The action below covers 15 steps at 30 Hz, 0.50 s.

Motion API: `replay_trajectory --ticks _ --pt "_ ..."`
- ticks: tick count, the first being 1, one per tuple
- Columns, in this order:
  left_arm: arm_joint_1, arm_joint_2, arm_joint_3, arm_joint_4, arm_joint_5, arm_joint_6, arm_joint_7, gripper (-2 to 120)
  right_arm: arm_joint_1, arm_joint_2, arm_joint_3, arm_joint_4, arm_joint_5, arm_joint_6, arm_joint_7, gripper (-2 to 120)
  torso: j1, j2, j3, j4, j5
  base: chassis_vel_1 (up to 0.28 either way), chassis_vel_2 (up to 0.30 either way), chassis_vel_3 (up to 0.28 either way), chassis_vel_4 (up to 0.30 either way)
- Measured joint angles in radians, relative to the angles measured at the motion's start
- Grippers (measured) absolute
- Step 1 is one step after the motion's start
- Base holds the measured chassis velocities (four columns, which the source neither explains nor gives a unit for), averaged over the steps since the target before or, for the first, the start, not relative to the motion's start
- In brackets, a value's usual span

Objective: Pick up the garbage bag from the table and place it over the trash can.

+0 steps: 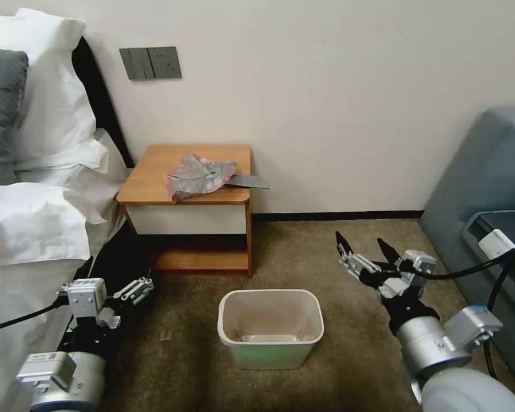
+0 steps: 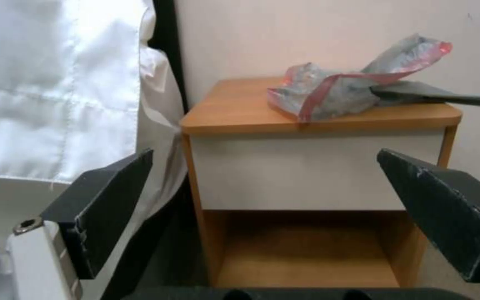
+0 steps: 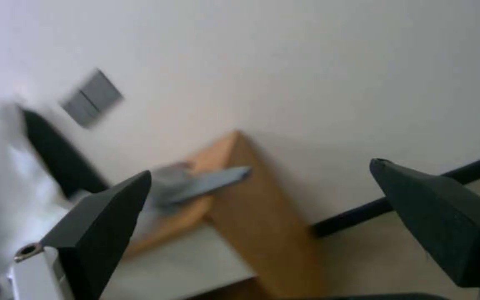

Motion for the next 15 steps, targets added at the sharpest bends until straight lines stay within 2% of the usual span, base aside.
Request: replay_trajectory --ticks 1,5,6,9,10,13,15 --pt "0.0 0.0 0.0 0.0 0.0 0.0 0.0 100 0.0 0.0 0.0 0.0 0.0 0.0 0.0 100 0.0 0.0 0.0 0.0 0.0 0.0 0.0 0.0 0.0" --pt "0.01 -0.003 -0.005 0.001 0.0 0.0 0.0 100 0.192 0.006 -0.037 -0.112 0.399 -0.002 0.176 100 0.0 0.0 0.0 0.0 0.0003 0.0 0.0 0.0 0.0" --pt "0.01 -0.003 -0.005 0.001 0.0 0.0 0.0 100 0.192 0.006 -0.037 -0.112 0.399 -0.002 0.176 100 0.0 0.0 0.0 0.0 0.0003 0.0 0.0 0.0 0.0" --pt "0.018 -0.003 -0.008 0.001 -0.005 0.0 -0.001 100 0.349 0.029 -0.074 -0.263 0.601 0.028 0.236 100 0.0 0.0 0.0 0.0003 0.0002 0.0 0.0 0.0 0.0" --pt "0.018 -0.003 -0.008 0.001 -0.005 0.0 -0.001 100 0.349 0.029 -0.074 -0.263 0.601 0.028 0.236 100 0.0 0.0 0.0 0.0003 0.0002 0.0 0.0 0.0 0.0" --pt "0.04 -0.001 -0.024 0.001 -0.032 -0.001 -0.005 100 0.484 0.06 -0.114 -0.439 0.71 0.058 0.242 100 0.0 0.0 0.0 0.0004 0.0 0.0 0.0 0.0 0.0" --pt "0.05 0.0 -0.031 0.002 -0.042 -0.002 -0.007 100 0.514 0.069 -0.122 -0.487 0.735 0.062 0.237 100 0.0 0.0 0.0 0.0003 0.0 0.0 0.0 0.0 0.0"
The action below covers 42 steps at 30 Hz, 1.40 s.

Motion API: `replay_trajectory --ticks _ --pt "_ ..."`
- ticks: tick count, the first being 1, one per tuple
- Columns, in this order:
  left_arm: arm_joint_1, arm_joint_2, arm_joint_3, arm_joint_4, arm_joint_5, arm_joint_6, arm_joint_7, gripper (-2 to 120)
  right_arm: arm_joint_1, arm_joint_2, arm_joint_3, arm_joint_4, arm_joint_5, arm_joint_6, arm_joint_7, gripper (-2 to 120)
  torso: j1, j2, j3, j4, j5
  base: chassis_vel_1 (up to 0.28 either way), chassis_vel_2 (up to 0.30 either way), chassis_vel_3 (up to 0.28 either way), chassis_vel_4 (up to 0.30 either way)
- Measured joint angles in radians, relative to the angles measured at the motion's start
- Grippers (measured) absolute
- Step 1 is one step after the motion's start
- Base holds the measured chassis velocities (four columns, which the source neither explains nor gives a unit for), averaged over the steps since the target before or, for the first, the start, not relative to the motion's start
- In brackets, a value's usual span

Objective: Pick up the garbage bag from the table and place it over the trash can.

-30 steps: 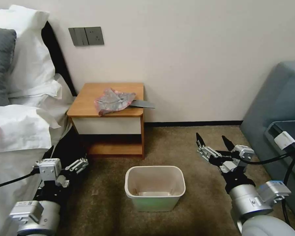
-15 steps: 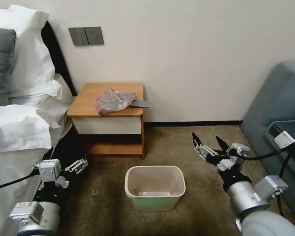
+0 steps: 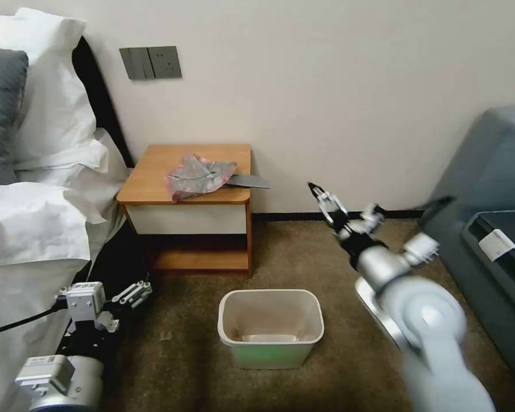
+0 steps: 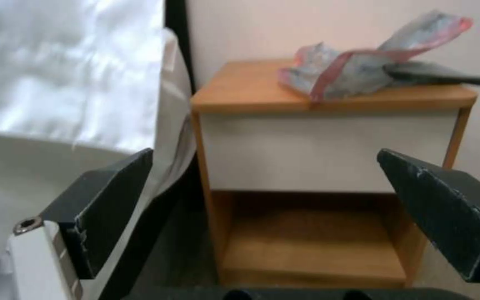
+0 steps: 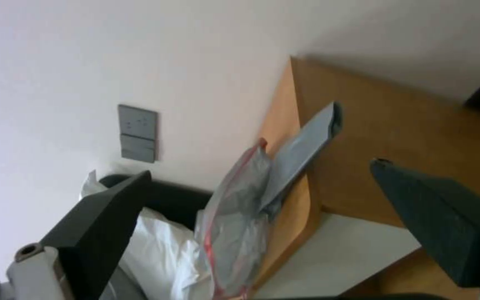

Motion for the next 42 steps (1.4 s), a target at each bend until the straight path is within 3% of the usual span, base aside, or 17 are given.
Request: replay_trajectory --ticks 5,7,16,24,36,42 --pt "0.011 0.002 -0.008 0.0 -0.014 -0.002 -0.003 100 0.109 0.048 -0.008 -0.18 0.084 0.014 -0.006 100 0.0 0.0 0.0 -0.0001 0.0 0.0 0.0 0.0 0.0" --pt "0.015 0.001 -0.01 0.0 -0.016 -0.003 -0.003 100 0.19 0.092 0.001 -0.314 0.099 0.02 -0.007 100 0.0 0.0 0.0 0.0 0.0001 0.0 0.0 0.0 0.0" --pt "0.073 -0.01 -0.038 0.001 -0.019 -0.043 0.006 100 0.312 0.153 -0.03 -0.551 0.017 0.035 -0.053 98 0.0 0.0 0.0 0.0002 0.0001 0.0 0.0 0.0 0.0" --pt "0.075 -0.012 -0.04 0.001 -0.02 -0.046 0.007 100 0.32 0.157 -0.063 -0.57 -0.017 0.043 -0.071 76 0.0 0.0 0.0 -0.0001 0.0001 0.0 0.0 0.0 0.0" --pt "0.075 -0.016 -0.04 0.001 -0.02 -0.051 0.007 100 0.323 0.155 -0.072 -0.549 -0.018 0.022 -0.107 27 0.0 0.0 0.0 -0.0002 0.0002 0.0 0.0 0.0 0.0" --pt "0.063 -0.023 -0.039 0.001 -0.018 -0.058 0.013 100 0.313 0.155 -0.087 -0.518 -0.023 0.011 -0.136 9 0.0 0.0 0.0 -0.0002 0.0001 0.0 0.0 0.0 0.0"
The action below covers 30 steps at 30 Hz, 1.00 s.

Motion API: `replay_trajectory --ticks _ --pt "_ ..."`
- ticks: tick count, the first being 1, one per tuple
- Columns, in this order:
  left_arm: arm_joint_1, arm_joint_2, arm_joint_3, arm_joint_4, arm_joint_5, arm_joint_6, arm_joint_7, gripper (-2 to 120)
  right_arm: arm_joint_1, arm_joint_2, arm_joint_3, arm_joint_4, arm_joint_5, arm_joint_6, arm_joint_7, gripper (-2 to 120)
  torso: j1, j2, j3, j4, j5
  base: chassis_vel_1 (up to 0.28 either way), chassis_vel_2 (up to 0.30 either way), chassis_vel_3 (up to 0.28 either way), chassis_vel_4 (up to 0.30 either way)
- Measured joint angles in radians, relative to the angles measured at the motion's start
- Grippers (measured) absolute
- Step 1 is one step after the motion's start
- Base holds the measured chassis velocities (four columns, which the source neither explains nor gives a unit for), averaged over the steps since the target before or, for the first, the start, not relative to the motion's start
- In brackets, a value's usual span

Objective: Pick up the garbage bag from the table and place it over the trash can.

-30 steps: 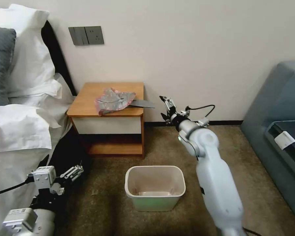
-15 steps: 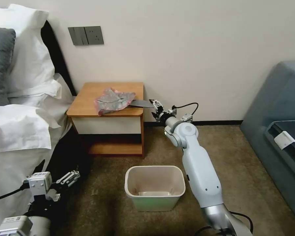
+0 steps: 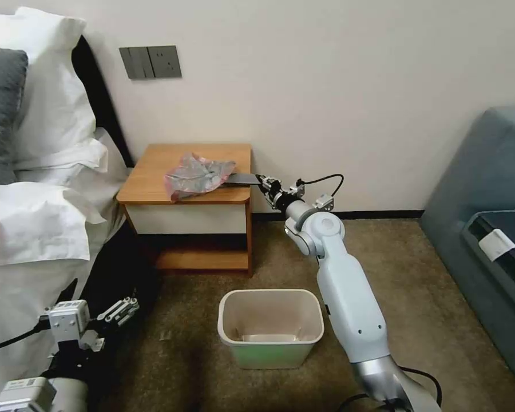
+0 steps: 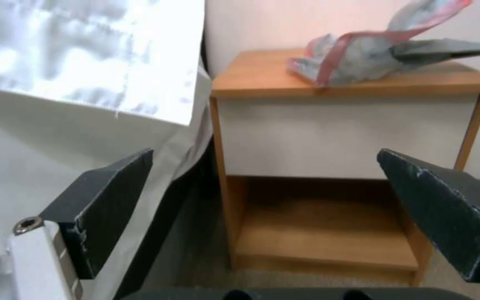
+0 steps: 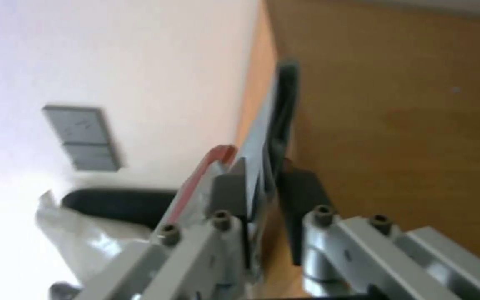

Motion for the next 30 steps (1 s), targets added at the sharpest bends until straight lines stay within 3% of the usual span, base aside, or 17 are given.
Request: replay_trajectory --ticks 2,8,11,12,16,17,20,27,30 --pt "-0.013 -0.006 0.003 0.0 0.005 -0.006 0.006 100 -0.012 -0.001 -0.018 0.029 -0.004 -0.002 -0.007 0 0.0 0.0 0.0 0.0001 0.0001 0.0 0.0 0.0 0.0" --pt "-0.021 -0.01 0.005 0.0 0.009 -0.01 0.011 100 -0.063 -0.042 -0.065 0.157 -0.002 0.005 0.048 0 0.0 0.0 0.0 0.0001 0.0002 0.0 0.0 0.0 0.0" --pt "-0.03 -0.011 0.011 0.0 0.019 -0.011 0.017 100 -0.149 -0.095 -0.09 0.325 0.012 0.006 0.136 0 0.0 0.0 0.0 0.0001 0.0004 0.0 0.0 0.0 0.0" --pt "-0.03 -0.011 0.011 0.0 0.019 -0.011 0.017 100 -0.149 -0.095 -0.09 0.325 0.012 0.006 0.136 0 0.0 0.0 0.0 0.0001 0.0004 0.0 0.0 0.0 0.0" --pt "-0.037 -0.012 0.015 0.0 0.028 -0.011 0.023 100 -0.287 -0.215 -0.117 0.558 0.055 -0.004 0.257 0 0.0 0.0 0.0 -0.0001 0.0005 0.0 0.0 0.0 0.0" --pt "-0.037 -0.012 0.015 0.0 0.028 -0.011 0.023 100 -0.287 -0.215 -0.117 0.558 0.055 -0.004 0.257 0 0.0 0.0 0.0 -0.0001 0.0005 0.0 0.0 0.0 0.0" --pt "-0.038 -0.012 0.016 0.0 0.028 -0.011 0.024 100 -0.386 -0.322 -0.139 0.711 0.072 -0.023 0.353 0 0.0 0.0 0.0 -0.0001 0.0003 0.0 0.0 0.0 0.0" --pt "-0.091 -0.004 0.035 0.0 0.026 -0.011 0.027 100 -0.508 -0.417 -0.15 0.871 0.051 -0.084 0.5 0 0.0 0.0 0.0 0.0001 0.0003 0.0 0.0 0.0 0.0" --pt "-0.107 -0.001 0.041 0.0 0.024 -0.011 0.028 100 -0.561 -0.445 -0.144 0.907 0.021 -0.112 0.513 0 0.0 0.0 0.0 -0.0002 0.0002 0.0 0.0 0.0 0.0"
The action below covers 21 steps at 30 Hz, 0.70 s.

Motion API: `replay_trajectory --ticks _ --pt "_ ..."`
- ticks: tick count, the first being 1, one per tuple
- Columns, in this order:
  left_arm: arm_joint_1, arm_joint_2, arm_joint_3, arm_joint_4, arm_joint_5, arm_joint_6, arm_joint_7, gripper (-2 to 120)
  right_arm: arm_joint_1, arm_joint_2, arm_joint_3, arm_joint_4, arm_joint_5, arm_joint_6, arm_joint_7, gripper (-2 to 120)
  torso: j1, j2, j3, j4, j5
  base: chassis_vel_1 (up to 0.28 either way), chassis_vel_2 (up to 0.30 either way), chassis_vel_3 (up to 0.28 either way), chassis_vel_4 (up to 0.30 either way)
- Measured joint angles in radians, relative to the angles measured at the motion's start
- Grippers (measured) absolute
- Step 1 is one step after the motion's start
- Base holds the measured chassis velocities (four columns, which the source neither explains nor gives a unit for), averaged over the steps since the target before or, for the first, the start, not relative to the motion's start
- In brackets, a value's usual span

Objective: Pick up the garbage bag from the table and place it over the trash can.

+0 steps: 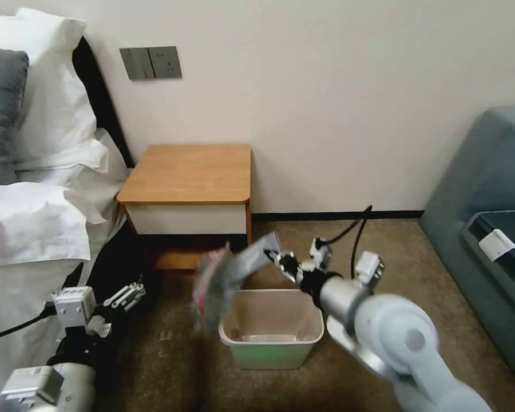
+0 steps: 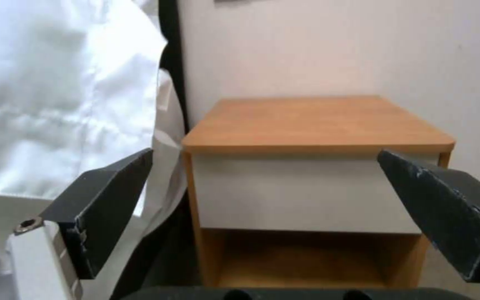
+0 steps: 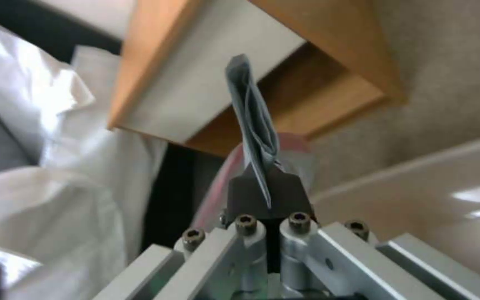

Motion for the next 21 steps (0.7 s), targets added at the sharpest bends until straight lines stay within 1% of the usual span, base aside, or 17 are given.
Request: replay_trajectory --ticks 5,7,12,17,20,21 --pt "-0.003 0.001 0.001 0.0 -0.001 0.0 0.0 100 -0.05 -0.013 -0.001 0.012 -0.019 -0.027 0.027 0 0.0 0.0 0.0 0.0002 0.0001 0.0 0.0 0.0 0.0" --pt "-0.006 0.0 0.002 0.0 -0.001 -0.001 0.0 100 -0.067 -0.004 -0.006 0.007 -0.029 -0.031 0.051 0 0.0 0.0 0.0 0.0002 0.0 0.0 0.0 0.0 0.0" --pt "-0.022 -0.01 0.011 0.0 0.0 -0.016 0.0 100 -0.078 0.024 -0.018 -0.02 -0.07 -0.019 0.05 0 0.0 0.0 0.0 0.0002 0.0 0.0 0.0 0.0 0.0" --pt "-0.023 -0.011 0.011 0.0 0.0 -0.018 0.0 100 -0.077 0.042 -0.027 -0.034 -0.08 -0.022 0.065 0 0.0 0.0 0.0 0.0002 -0.0001 0.0 0.0 0.0 0.0" --pt "-0.023 -0.009 0.011 0.0 0.001 -0.021 0.0 100 -0.074 0.048 -0.034 -0.034 -0.073 -0.027 0.108 12 0.0 0.0 0.0 0.0003 -0.0001 0.0 0.0 0.0 0.0" --pt "-0.023 -0.009 0.011 0.0 0.001 -0.021 0.0 100 -0.074 0.048 -0.034 -0.034 -0.073 -0.027 0.108 12 0.0 0.0 0.0 0.0003 -0.0001 0.0 0.0 0.0 0.0"
